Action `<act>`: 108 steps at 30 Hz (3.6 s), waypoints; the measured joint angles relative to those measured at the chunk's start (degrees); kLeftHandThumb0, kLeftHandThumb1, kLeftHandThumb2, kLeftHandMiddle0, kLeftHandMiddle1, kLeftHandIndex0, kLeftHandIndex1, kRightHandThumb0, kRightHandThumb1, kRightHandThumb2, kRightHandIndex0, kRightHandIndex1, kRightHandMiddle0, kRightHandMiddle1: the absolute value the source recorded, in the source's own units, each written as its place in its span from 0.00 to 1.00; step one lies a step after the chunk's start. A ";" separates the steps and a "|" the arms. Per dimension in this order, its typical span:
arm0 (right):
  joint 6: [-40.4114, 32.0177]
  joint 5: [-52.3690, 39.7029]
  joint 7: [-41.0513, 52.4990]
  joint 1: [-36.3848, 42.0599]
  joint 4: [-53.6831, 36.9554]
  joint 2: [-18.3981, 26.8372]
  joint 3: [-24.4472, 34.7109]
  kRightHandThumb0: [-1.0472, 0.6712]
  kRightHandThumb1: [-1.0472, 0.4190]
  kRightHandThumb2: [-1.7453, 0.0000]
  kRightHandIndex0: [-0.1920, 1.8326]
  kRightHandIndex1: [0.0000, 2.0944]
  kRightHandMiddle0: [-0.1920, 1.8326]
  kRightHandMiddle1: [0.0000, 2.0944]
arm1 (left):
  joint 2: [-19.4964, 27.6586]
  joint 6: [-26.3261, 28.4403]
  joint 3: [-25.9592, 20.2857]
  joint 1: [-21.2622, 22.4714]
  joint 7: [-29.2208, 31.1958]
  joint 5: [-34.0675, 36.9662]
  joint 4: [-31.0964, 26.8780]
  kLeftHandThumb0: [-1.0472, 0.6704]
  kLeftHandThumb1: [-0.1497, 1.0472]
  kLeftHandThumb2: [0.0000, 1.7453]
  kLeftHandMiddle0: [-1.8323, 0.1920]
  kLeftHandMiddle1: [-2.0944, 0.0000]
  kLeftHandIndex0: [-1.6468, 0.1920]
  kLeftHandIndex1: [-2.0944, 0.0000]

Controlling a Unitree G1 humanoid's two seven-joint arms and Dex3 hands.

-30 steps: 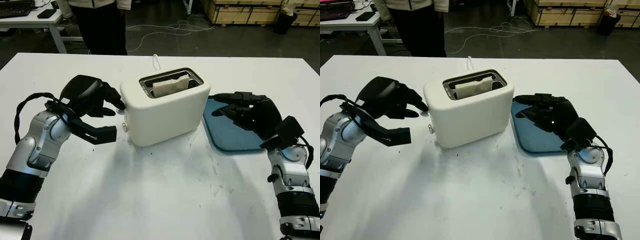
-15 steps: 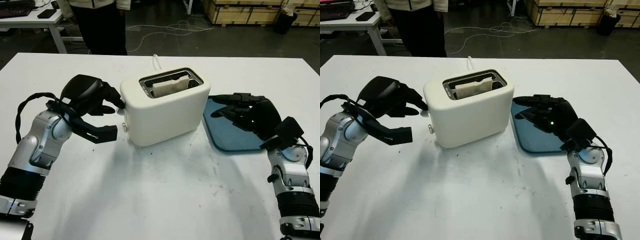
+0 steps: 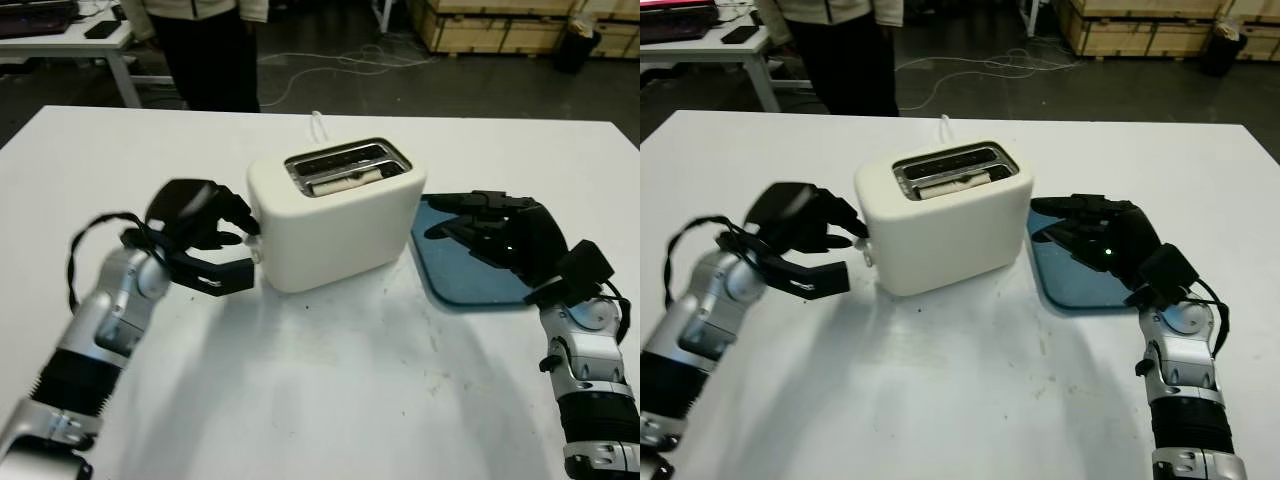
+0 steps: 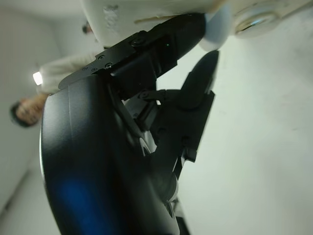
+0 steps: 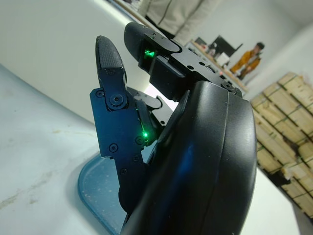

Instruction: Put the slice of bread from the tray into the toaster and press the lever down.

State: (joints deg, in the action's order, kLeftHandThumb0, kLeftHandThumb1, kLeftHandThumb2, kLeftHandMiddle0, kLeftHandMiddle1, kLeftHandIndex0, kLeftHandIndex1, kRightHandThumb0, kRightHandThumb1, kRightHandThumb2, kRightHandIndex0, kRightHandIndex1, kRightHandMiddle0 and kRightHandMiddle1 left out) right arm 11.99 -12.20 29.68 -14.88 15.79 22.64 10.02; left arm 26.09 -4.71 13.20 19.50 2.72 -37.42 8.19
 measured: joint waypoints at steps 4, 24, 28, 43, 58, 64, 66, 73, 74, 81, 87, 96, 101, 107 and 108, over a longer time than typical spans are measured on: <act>-0.54 0.01 -0.01 0.02 -0.41 0.05 0.00 0.34 0.09 0.94 0.50 0.33 0.58 0.00 | -0.95 0.18 0.29 -0.54 -2.83 -0.09 1.25 0.43 0.85 0.00 0.47 0.49 0.23 0.99; -0.82 0.20 -0.62 0.01 -0.36 0.04 -0.33 0.33 0.09 0.93 0.50 0.32 0.58 0.00 | 1.38 -2.05 1.87 2.42 -1.50 1.33 4.40 0.48 0.86 0.00 0.48 0.53 0.25 1.00; -0.82 0.19 -0.76 0.05 -0.38 0.04 -0.32 0.33 0.09 0.93 0.50 0.32 0.58 0.00 | 3.33 -2.08 3.74 5.82 3.06 1.09 5.10 0.47 0.84 0.00 0.48 0.58 0.25 0.99; -1.36 0.16 -1.02 1.77 -2.54 0.07 -0.26 0.33 0.09 0.93 0.50 0.32 0.58 0.00 | 5.71 -2.13 7.57 10.60 7.13 -1.67 5.34 0.48 0.77 0.00 0.41 0.48 0.20 0.99; -4.04 -0.01 -1.03 6.28 -6.95 0.67 0.75 0.35 0.09 0.92 0.49 0.32 0.58 0.00 | -1.71 1.86 7.31 10.39 -5.95 -2.13 15.47 0.47 0.84 0.00 0.42 0.78 0.27 1.00; -4.04 0.03 -1.02 6.23 -6.55 0.67 0.71 0.36 0.09 0.92 0.49 0.32 0.58 0.00 | -2.89 0.72 7.29 11.64 -10.23 -1.91 20.29 0.47 0.86 0.00 0.40 0.80 0.28 1.00; -4.04 0.04 -1.02 6.16 -6.42 0.67 0.70 0.35 0.09 0.92 0.48 0.32 0.57 0.00 | -2.97 0.48 7.29 11.93 -10.71 -1.38 21.51 0.47 0.86 0.00 0.42 0.81 0.28 1.00; -4.04 0.04 -1.00 5.89 -6.02 0.67 0.68 0.36 0.09 0.92 0.48 0.32 0.57 0.00 | -2.98 -0.70 7.30 12.62 -10.75 0.59 23.41 0.48 0.86 0.00 0.43 0.80 0.29 1.00; -4.04 0.03 -1.00 5.88 -6.02 0.67 0.68 0.36 0.09 0.92 0.48 0.32 0.57 0.00 | -2.98 -0.92 7.30 12.62 -10.74 0.64 23.41 0.48 0.86 0.00 0.43 0.79 0.28 0.99; -4.04 0.04 -1.01 5.89 -6.02 0.67 0.67 0.36 0.09 0.91 0.48 0.32 0.57 0.00 | -2.94 -2.55 7.35 12.43 -10.71 0.73 22.64 0.48 0.84 0.00 0.41 0.74 0.26 0.99; -4.04 0.04 -1.01 5.88 -6.03 0.66 0.66 0.36 0.09 0.92 0.48 0.32 0.57 0.00 | -2.43 -2.40 7.35 11.04 -11.00 0.60 19.53 0.47 0.81 0.01 0.47 0.58 0.25 0.99; -4.05 0.04 -1.02 5.47 -6.01 0.66 0.58 0.36 0.09 0.92 0.47 0.32 0.56 0.00 | -0.95 -0.28 7.33 7.76 -10.99 0.98 13.97 0.43 0.83 0.00 0.47 0.53 0.26 0.99; -3.69 0.76 -1.15 2.97 -3.43 0.88 0.61 0.36 0.09 0.93 0.47 0.31 0.55 0.00 | 2.22 1.52 5.02 -1.63 -10.12 5.70 1.55 0.40 0.81 0.00 0.54 0.44 0.29 1.00; -2.56 2.69 -1.22 -1.27 0.20 2.11 0.55 0.36 0.09 0.94 0.45 0.25 0.53 0.00 | 6.34 1.40 -0.07 -11.40 -4.32 8.78 -10.18 0.41 0.77 0.00 0.51 0.45 0.28 0.99; -2.50 2.92 -1.19 -1.83 0.65 2.48 0.56 0.36 0.09 0.95 0.46 0.23 0.52 0.00 | 7.21 0.76 -1.38 -12.00 -3.56 8.81 -11.57 0.40 0.76 0.00 0.50 0.47 0.29 1.00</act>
State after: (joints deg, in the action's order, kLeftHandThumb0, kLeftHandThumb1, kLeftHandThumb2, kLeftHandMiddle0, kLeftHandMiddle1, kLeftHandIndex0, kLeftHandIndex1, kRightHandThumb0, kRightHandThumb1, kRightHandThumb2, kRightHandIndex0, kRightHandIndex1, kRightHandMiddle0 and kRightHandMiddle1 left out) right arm 9.49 -9.28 28.49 -16.71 16.44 25.12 10.58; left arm 33.30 -3.95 11.81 7.50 -0.84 -28.61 -3.38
